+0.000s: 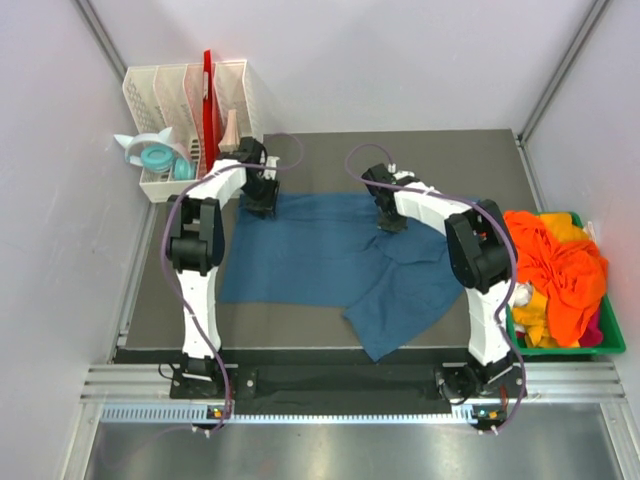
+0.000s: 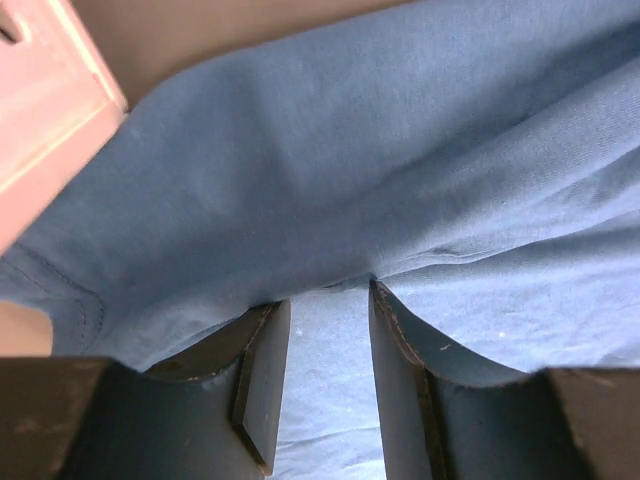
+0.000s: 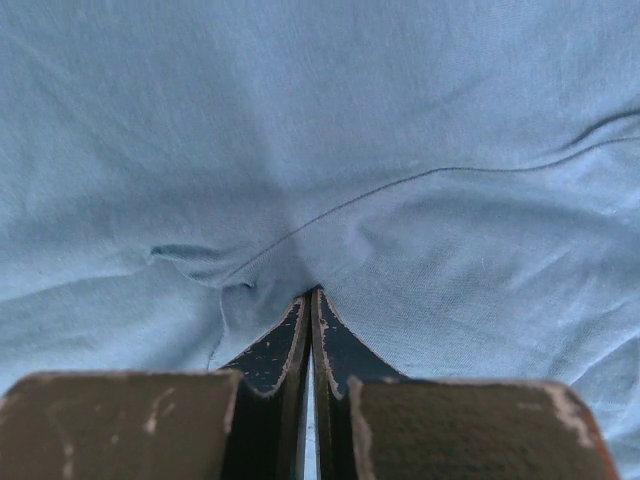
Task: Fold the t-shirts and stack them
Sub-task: Fold the tshirt
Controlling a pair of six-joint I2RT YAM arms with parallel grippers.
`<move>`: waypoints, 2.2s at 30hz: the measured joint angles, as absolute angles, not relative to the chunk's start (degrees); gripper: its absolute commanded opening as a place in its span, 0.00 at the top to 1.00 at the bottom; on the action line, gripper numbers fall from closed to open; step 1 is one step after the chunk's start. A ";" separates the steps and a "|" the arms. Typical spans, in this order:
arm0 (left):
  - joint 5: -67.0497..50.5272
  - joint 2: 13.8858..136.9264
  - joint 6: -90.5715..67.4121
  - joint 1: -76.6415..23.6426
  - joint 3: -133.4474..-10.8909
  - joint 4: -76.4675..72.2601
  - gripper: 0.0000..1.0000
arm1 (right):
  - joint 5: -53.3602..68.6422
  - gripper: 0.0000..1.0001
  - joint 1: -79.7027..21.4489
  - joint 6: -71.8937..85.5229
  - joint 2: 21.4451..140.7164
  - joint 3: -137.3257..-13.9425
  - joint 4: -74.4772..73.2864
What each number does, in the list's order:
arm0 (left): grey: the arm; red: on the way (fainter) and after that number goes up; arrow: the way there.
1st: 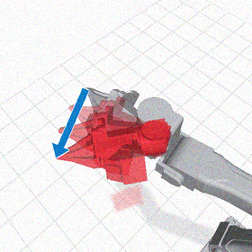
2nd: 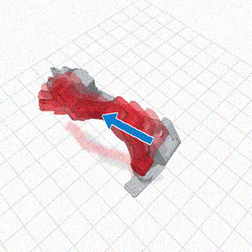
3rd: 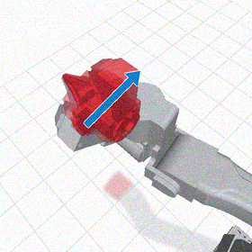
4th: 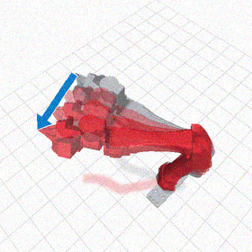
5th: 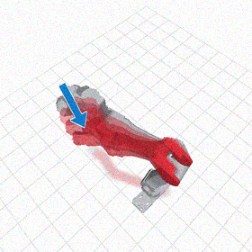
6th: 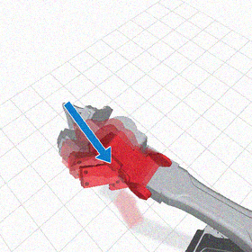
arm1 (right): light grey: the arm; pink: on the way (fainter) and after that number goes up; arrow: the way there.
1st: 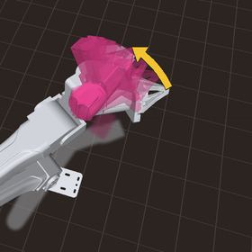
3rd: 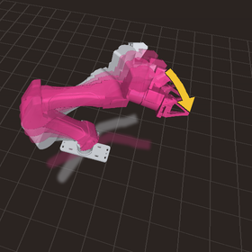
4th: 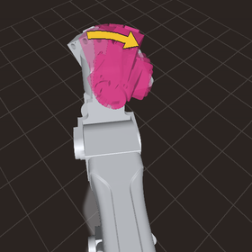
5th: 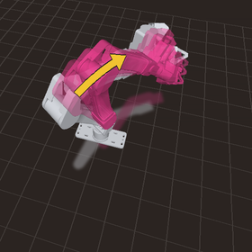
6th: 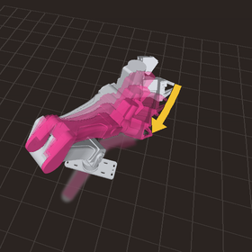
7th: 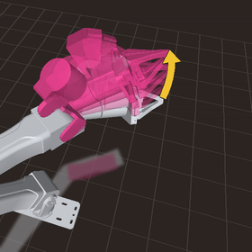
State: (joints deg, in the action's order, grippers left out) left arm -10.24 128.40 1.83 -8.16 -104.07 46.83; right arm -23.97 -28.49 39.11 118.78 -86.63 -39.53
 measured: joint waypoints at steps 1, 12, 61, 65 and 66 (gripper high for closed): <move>-9.98 129.14 1.87 -8.32 -105.41 47.97 0.57 | -23.64 1.00 -28.16 38.89 119.50 -87.72 -39.94; -8.71 133.99 1.45 -8.80 -113.62 49.45 0.55 | -22.44 1.00 -25.65 36.51 124.81 -96.40 -41.25; -15.73 80.95 2.94 -7.38 -66.78 42.70 0.50 | -36.56 0.56 -81.71 94.70 83.15 -40.71 -43.03; -15.35 79.66 2.98 -7.38 -65.87 43.22 0.50 | -37.34 0.81 -81.97 96.23 83.85 -40.93 -43.92; -15.33 79.26 2.96 -7.38 -65.65 43.44 0.50 | -37.50 0.85 -82.04 96.90 83.94 -40.86 -44.21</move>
